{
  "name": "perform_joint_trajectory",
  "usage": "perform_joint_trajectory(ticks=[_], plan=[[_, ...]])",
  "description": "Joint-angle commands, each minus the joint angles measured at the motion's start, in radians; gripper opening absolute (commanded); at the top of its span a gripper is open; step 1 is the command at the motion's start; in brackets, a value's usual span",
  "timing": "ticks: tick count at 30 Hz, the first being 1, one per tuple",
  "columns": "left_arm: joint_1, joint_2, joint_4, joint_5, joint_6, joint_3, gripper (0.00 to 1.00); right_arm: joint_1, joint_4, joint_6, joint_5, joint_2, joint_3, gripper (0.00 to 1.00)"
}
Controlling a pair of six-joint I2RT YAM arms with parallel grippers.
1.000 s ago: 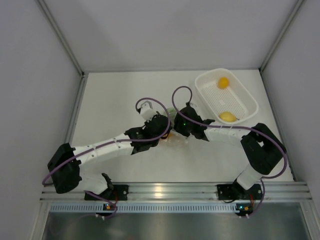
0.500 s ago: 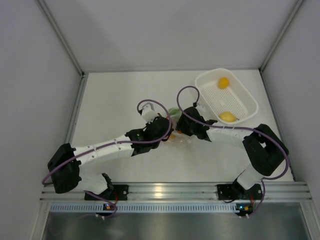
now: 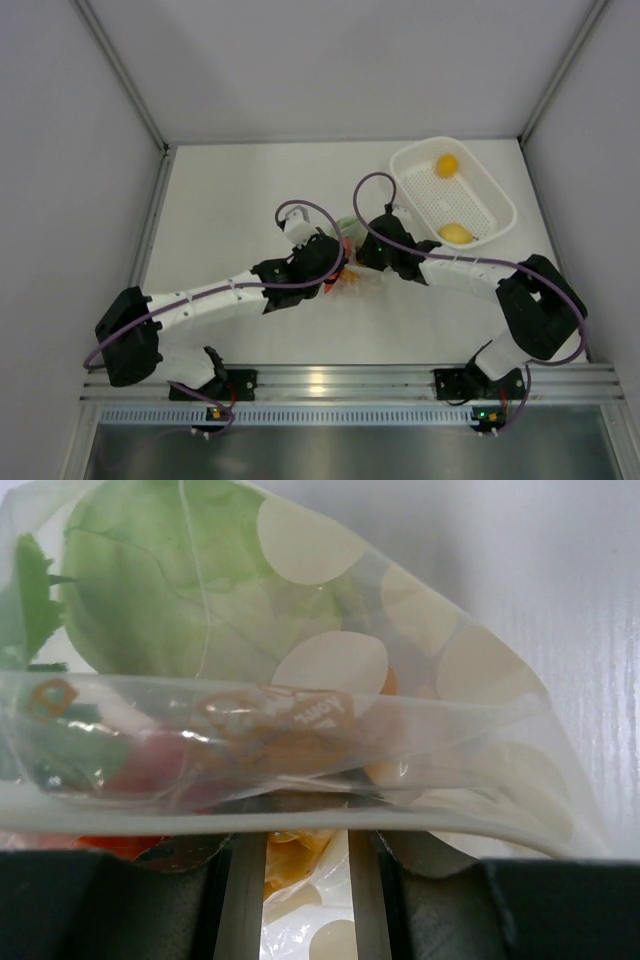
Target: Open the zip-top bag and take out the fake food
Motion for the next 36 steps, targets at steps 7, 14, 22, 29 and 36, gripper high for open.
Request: perform_joint_trajectory(ticks=[7,14,22,29,36], plan=[[-0.004,-0.03,0.031,-0.046,0.041,0.032,0.0,0.026,0.057,-0.154,0.006,-0.216,-0.05,0.0],[-0.002,-0.027,0.03,-0.04,0.099,0.05,0.0,0.04,0.117,-0.314,-0.057,-0.325,-0.054,0.0],[-0.002,-0.04,0.025,0.007,0.35,0.15,0.0,0.072,0.169,-0.567,-0.096,-0.459,-0.119,0.0],[0.001,-0.06,-0.038,0.047,0.486,0.204,0.0,0.098,0.21,-0.722,-0.051,-0.554,-0.185,0.0],[0.01,-0.09,-0.057,0.093,0.496,0.192,0.0,0.152,0.256,-0.834,-0.095,-0.641,-0.234,0.0]])
